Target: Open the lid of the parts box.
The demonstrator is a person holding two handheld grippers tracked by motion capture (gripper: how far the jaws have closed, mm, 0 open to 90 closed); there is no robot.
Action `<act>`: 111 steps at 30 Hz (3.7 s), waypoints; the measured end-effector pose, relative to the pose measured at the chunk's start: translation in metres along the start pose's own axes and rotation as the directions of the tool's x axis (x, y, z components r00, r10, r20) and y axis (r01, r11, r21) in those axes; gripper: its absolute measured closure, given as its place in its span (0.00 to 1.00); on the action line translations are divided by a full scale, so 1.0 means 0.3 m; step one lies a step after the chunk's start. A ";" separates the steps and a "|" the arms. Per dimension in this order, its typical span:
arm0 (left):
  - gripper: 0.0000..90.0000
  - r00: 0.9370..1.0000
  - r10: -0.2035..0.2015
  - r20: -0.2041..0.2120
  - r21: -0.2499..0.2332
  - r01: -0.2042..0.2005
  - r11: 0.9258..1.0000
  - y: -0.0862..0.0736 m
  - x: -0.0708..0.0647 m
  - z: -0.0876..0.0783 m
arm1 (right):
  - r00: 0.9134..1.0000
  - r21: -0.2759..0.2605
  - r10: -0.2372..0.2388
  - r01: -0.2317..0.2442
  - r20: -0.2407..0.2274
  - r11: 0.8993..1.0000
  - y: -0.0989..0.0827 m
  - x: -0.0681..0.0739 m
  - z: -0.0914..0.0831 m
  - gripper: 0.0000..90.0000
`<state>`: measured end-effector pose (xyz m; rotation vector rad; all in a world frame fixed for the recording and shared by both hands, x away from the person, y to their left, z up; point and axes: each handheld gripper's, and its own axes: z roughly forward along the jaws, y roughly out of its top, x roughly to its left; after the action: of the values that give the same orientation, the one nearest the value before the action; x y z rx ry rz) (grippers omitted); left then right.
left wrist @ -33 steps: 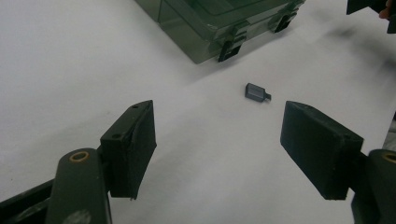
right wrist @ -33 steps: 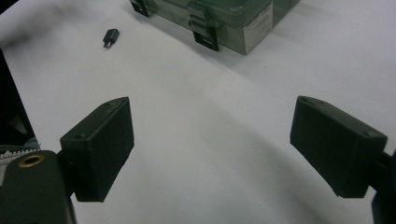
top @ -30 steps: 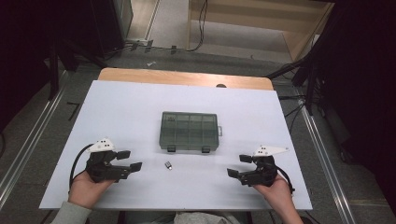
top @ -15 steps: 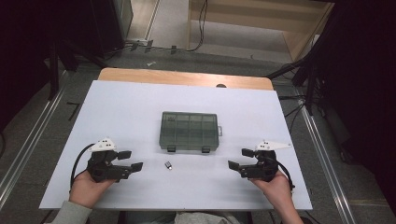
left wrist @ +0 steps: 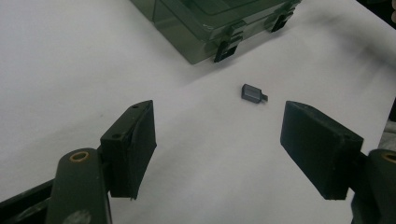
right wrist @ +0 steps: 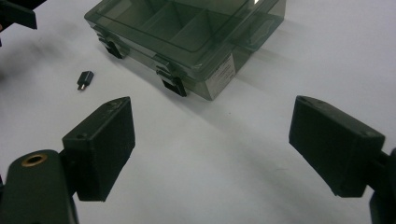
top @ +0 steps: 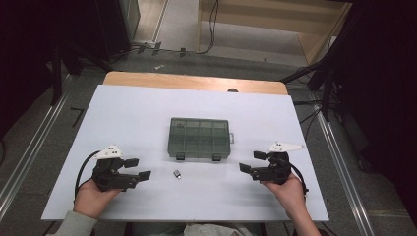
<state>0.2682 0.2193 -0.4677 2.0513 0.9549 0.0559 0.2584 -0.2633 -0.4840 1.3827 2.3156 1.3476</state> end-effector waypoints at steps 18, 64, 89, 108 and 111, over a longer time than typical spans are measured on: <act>0.30 1.000 0.000 0.001 0.003 0.000 1.000 0.000 0.001 0.008 | 1.000 0.012 0.017 -0.017 -0.020 1.000 0.055 -0.014 0.045 0.14; 0.30 1.000 -0.007 0.000 0.002 0.007 1.000 -0.001 0.004 0.008 | 0.999 0.146 -0.036 0.039 -0.022 0.989 0.108 -0.012 0.139 0.97; 0.30 1.000 -0.002 0.003 0.001 0.002 1.000 -0.001 0.002 0.007 | 1.000 0.179 -0.021 0.024 -0.019 0.983 0.079 -0.012 0.176 0.97; 0.30 1.000 -0.003 0.001 0.002 0.003 1.000 0.000 0.002 0.008 | 0.999 0.167 -0.042 0.045 -0.021 0.985 0.080 -0.001 0.174 0.97; 0.30 1.000 -0.002 0.002 0.001 0.002 1.000 0.000 0.003 0.007 | 0.999 0.163 -0.044 0.047 -0.020 0.985 0.081 -0.002 0.171 0.97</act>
<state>0.2695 0.2184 -0.4694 2.0508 0.9557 0.0521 0.3003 -0.2270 -0.4966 1.3573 2.5023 1.1839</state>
